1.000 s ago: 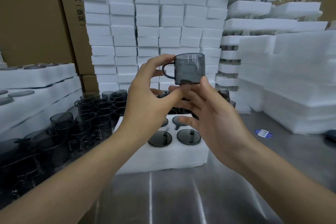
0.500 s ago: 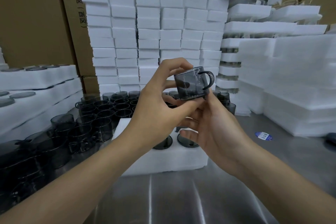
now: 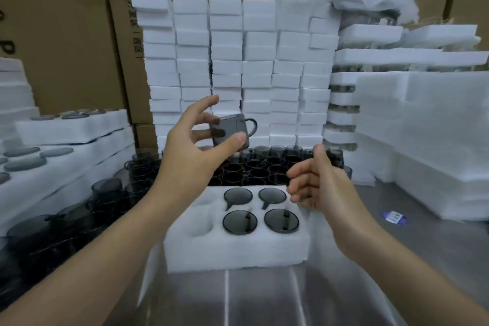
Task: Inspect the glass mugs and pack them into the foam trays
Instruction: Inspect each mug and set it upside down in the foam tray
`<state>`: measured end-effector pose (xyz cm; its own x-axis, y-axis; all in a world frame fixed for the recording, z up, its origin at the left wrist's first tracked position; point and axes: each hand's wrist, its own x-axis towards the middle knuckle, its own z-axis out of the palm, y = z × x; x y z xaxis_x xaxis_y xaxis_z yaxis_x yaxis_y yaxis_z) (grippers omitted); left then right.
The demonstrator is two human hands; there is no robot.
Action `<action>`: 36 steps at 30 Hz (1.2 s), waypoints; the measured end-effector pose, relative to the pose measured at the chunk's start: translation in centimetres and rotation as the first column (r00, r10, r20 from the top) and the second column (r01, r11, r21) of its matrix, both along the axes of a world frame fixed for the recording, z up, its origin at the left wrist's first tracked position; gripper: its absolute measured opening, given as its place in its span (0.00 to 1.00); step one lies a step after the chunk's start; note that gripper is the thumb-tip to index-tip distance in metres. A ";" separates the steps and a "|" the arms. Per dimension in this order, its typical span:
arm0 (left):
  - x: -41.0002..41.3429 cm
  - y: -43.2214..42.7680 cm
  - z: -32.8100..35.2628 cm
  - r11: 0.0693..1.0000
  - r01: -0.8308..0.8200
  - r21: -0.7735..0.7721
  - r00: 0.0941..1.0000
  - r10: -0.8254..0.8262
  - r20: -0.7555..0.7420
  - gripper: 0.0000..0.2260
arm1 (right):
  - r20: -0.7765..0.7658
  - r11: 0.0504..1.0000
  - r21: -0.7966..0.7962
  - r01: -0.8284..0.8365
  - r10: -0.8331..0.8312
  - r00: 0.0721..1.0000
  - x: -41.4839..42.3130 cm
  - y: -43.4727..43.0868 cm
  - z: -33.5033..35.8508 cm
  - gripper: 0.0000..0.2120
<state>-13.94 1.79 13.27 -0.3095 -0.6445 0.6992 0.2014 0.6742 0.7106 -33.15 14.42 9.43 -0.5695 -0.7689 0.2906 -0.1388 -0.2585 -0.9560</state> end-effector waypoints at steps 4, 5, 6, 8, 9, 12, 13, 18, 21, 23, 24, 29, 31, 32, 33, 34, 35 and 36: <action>2.7 -2.9 -2.6 0.988 -0.156 -0.016 0.970 0.156 0.184 0.30 | -0.167 0.993 0.018 0.113 -0.108 0.980 -1.3 -0.6 -1.7 0.30; 3.0 -3.4 -3.5 0.985 -0.170 -0.027 0.955 0.172 0.240 0.29 | -0.248 0.988 0.020 0.152 -0.142 0.958 -1.5 -0.7 -2.3 0.28; 3.2 -3.8 -4.4 0.985 -0.172 -0.024 0.941 0.172 0.291 0.29 | -0.332 0.982 0.016 0.189 -0.173 0.927 -1.7 -0.7 -2.8 0.26; 3.3 -4.4 -5.6 0.986 -0.167 -0.005 0.913 0.156 0.376 0.28 | -0.447 0.973 0.013 0.232 -0.202 0.872 -1.9 -0.6 -3.7 0.23; 3.4 -4.7 -5.9 0.986 -0.167 -0.002 0.902 0.154 0.403 0.27 | -0.476 0.972 0.019 0.234 -0.197 0.857 -2.0 -0.6 -4.1 0.23; 3.7 -5.4 -6.0 0.983 -0.183 -0.030 0.863 0.175 0.475 0.28 | -0.520 0.977 0.046 0.206 -0.153 0.841 -2.4 -0.5 -5.3 0.27; 3.9 -5.5 -5.9 0.982 -0.183 -0.041 0.844 0.179 0.506 0.30 | -0.521 0.977 0.057 0.204 -0.145 0.841 -2.6 -0.6 -5.6 0.27; 4.6 -5.7 -5.4 0.980 -0.188 -0.063 0.802 0.191 0.566 0.29 | -0.501 0.973 0.101 0.210 -0.133 0.855 -3.8 -1.2 -6.5 0.21; 4.9 -5.3 -4.3 0.975 -0.218 -0.042 0.812 0.205 0.547 0.28 | -0.505 0.971 0.113 0.211 -0.127 0.854 -4.2 -1.4 -6.8 0.21; 5.6 -5.0 -3.1 0.984 -0.175 0.041 0.837 0.127 0.532 0.28 | -0.514 0.969 0.121 0.216 -0.125 0.848 -4.4 -1.5 -6.8 0.21; 6.0 -4.8 -2.6 0.989 -0.127 0.081 0.841 0.064 0.537 0.28 | -0.510 0.969 0.123 0.215 -0.125 0.851 -4.5 -1.5 -6.9 0.21; 7.0 -2.6 -3.3 0.995 0.008 0.101 0.737 -0.074 0.672 0.27 | -0.481 0.968 0.138 0.208 -0.118 0.869 -4.6 -1.7 -6.9 0.20; 6.8 -2.0 -3.6 0.994 0.034 0.099 0.743 -0.092 0.663 0.28 | -0.490 0.966 0.145 0.213 -0.117 0.864 -4.6 -1.7 -7.0 0.20; 6.8 -1.9 -3.5 0.995 0.036 0.098 0.744 -0.092 0.661 0.29 | -0.494 0.966 0.142 0.216 -0.120 0.861 -4.6 -1.7 -7.0 0.20; 6.8 -1.8 -3.3 0.995 0.032 0.091 0.737 -0.085 0.670 0.30 | -0.497 0.966 0.138 0.218 -0.122 0.859 -4.6 -1.7 -7.0 0.20; 6.9 -1.8 -3.1 0.996 0.028 0.080 0.724 -0.075 0.686 0.30 | -0.500 0.966 0.136 0.219 -0.124 0.857 -4.6 -1.6 -7.0 0.20; 7.0 -1.8 -3.0 0.997 0.025 0.069 0.707 -0.067 0.704 0.30 | -0.502 0.966 0.136 0.220 -0.124 0.856 -4.6 -1.6 -7.1 0.20; 7.1 -1.8 -3.1 0.998 0.023 0.058 0.687 -0.058 0.724 0.30 | -0.506 0.965 0.138 0.222 -0.124 0.853 -4.7 -1.6 -7.1 0.20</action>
